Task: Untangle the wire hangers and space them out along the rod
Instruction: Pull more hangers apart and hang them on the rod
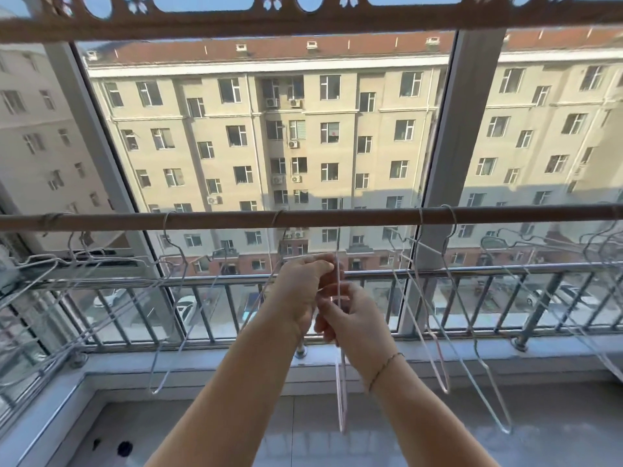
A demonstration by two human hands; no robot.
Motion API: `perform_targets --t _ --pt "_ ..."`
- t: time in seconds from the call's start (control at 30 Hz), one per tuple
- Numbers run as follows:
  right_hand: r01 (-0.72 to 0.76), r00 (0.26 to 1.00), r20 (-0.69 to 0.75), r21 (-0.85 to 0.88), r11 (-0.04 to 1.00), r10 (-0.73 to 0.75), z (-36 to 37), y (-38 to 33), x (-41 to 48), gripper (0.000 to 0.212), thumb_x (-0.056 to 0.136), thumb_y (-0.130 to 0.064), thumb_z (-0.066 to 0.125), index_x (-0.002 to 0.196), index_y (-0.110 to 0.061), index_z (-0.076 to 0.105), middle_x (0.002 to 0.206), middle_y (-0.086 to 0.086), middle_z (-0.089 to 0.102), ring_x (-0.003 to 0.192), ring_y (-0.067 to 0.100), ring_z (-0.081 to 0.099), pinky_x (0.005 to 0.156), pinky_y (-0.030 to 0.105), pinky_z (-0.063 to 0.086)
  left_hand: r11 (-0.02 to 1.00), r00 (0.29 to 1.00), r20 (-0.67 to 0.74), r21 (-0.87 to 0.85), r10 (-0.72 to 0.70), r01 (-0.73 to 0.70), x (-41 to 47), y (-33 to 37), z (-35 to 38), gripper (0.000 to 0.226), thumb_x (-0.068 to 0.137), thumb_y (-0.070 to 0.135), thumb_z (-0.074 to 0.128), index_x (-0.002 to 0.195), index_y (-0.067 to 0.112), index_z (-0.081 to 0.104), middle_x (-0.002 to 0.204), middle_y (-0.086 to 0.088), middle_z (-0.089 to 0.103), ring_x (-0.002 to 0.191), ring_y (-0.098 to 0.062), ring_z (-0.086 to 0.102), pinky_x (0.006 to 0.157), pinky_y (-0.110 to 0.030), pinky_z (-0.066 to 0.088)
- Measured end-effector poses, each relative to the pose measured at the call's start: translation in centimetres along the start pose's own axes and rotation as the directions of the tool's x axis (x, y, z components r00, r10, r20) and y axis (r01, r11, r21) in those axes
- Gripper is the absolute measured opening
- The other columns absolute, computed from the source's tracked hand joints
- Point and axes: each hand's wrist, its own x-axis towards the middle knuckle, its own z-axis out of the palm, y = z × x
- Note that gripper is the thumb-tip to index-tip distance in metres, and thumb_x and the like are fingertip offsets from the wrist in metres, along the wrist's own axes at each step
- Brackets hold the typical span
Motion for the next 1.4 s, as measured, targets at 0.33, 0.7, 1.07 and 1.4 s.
perform_targets --t 0.33,0.7,1.07,1.4 --pt "0.001 0.999 -0.032 -0.17 0.985 -0.007 -1.9 1.5 3.6 0.013 0.083 -0.024 0.061 0.09 -0.013 0.06 0.06 -0.001 0.057 0.052 0.011 0.051 0.053 0.026 0.039 0.991 0.991 -0.022 0.019 -0.129 0.129 4.6 -1.1 2.2 0.016 0.086 0.0 0.05 0.073 0.002 0.059 0.059 -0.008 0.055 0.042 -0.014 0.054 0.042 -0.023 0.048" --pt "-0.02 0.989 -0.139 -0.438 0.899 -0.046 -5.0 5.8 1.6 0.027 0.087 -0.016 0.052 0.114 -0.013 0.051 0.106 0.001 0.054 0.097 0.014 0.051 0.086 0.024 0.04 0.917 0.993 0.089 0.399 -0.072 0.031 2.3 -6.6 -2.2 0.015 0.089 -0.002 0.053 0.084 0.009 0.063 0.064 -0.005 0.05 0.052 -0.011 0.044 0.049 -0.017 0.039" --pt "0.059 0.989 0.134 -0.765 0.641 0.068 -7.7 6.7 -0.4 0.021 0.088 -0.021 0.051 0.106 -0.02 0.062 0.111 0.0 0.064 0.102 0.015 0.057 0.089 0.026 0.041 0.78 0.992 0.125 0.619 0.02 -0.094 0.0 -9.0 -4.9 0.017 0.091 0.002 0.053 0.087 0.013 0.065 0.091 -0.002 0.069 0.081 -0.004 0.061 0.066 0.0 0.043" --pt "-0.155 0.968 0.112 -0.441 0.884 0.226 -8.9 6.7 -3.9 0.019 0.09 -0.004 0.045 0.078 -0.008 0.059 0.051 0.003 0.06 0.049 0.019 0.053 0.054 0.031 0.048 0.737 0.967 -0.103 0.668 0.232 -0.106 -1.9 -11.3 -3.4 0.015 0.084 0.027 0.064 0.071 0.023 0.058 0.073 0.001 0.061 0.068 -0.015 0.055 0.064 -0.022 0.046"
